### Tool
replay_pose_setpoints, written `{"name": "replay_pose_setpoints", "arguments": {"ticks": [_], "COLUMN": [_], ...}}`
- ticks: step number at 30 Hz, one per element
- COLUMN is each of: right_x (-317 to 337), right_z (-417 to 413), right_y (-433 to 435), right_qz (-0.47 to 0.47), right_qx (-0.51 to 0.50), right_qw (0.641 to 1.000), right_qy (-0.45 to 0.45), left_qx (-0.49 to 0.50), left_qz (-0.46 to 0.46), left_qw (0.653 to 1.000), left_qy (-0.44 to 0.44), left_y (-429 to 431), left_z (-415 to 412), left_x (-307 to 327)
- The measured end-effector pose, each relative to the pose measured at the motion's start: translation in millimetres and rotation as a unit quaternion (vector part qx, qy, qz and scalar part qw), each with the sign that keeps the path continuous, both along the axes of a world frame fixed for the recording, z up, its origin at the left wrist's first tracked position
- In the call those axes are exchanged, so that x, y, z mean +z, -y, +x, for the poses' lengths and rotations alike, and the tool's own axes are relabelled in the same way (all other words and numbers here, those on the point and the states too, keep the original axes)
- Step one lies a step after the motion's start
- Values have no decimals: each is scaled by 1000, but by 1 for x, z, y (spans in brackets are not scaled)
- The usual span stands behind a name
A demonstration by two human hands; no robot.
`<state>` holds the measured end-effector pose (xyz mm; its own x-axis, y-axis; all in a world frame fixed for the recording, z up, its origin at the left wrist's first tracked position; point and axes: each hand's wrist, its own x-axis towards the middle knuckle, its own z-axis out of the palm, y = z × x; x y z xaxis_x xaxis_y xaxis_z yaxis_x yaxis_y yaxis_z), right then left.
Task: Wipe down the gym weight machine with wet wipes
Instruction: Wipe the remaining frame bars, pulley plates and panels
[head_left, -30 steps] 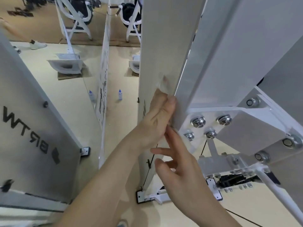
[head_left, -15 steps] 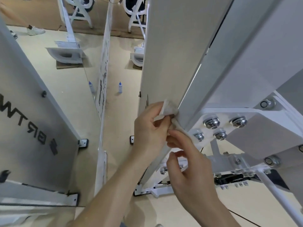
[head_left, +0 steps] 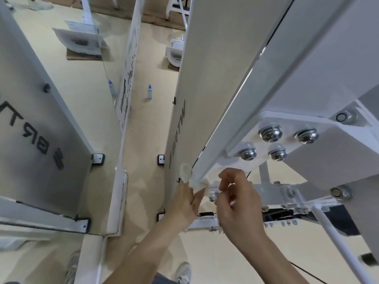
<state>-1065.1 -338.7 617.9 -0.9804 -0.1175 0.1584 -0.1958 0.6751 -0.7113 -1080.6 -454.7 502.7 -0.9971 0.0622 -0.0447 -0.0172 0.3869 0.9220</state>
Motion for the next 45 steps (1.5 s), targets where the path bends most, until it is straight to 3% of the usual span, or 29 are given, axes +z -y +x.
{"name": "replay_pose_setpoints", "arguments": {"ticks": [2, 4, 6, 8, 13, 16, 19, 21, 26, 28, 29, 31, 33, 35, 37, 41, 45], "right_x": [-5, -6, 0, 6, -15, -33, -43, -45, -46, -45, -43, -33, -20, -9, -1, 11, 26], "right_z": [-2, -2, -3, -7, -16, -15, -20, -20, -14, -13, -12, -11, -9, -6, 0, 26, 57], "right_y": [-1, 1, 4, 4, -3, -17, -27, -28, -30, -31, -33, -36, -40, -43, -42, -28, -11], "right_qz": [-10, -37, -96, -133, -80, -57, -83, -112, -124, -141, -155, -211, -296, -337, -334, -347, -433], "right_qx": [-4, 6, 18, 19, 25, 15, 0, 4, -2, -5, -1, 8, 29, 77, 115, 107, 79], "right_qw": [1000, 999, 995, 990, 996, 997, 995, 991, 980, 966, 955, 908, 829, 779, 776, 820, 794], "right_qy": [3, -10, -32, -42, 2, 44, 62, 75, 157, 216, 254, 362, 473, 524, 523, 443, 419], "left_qx": [-13, -23, -13, 6, 100, 123, 141, 167, 201, 222, 232, 237, 215, 178, 167, 119, 98], "left_qz": [28, 57, 34, -2, 71, 52, 13, 3, -187, -202, -179, -22, 164, 271, 293, 313, 374], "left_qw": [999, 992, 982, 977, 991, 991, 987, 983, 953, 945, 947, 963, 952, 932, 921, 924, 910], "left_qy": [-19, -106, -187, -212, -59, -10, 76, 82, 125, 133, 132, 128, 143, 165, 195, 184, 149], "left_y": [-2, -5, -4, -4, -21, -31, -35, -39, -41, -33, -28, -23, -18, -13, -7, 4, 18], "left_z": [-5, -14, -21, -24, -13, -4, 5, 6, 10, 16, 20, 34, 50, 66, 77, 107, 144], "left_x": [20, 61, 93, 99, 46, 21, 13, 12, 33, 49, 57, 77, 93, 101, 102, 106, 108]}}
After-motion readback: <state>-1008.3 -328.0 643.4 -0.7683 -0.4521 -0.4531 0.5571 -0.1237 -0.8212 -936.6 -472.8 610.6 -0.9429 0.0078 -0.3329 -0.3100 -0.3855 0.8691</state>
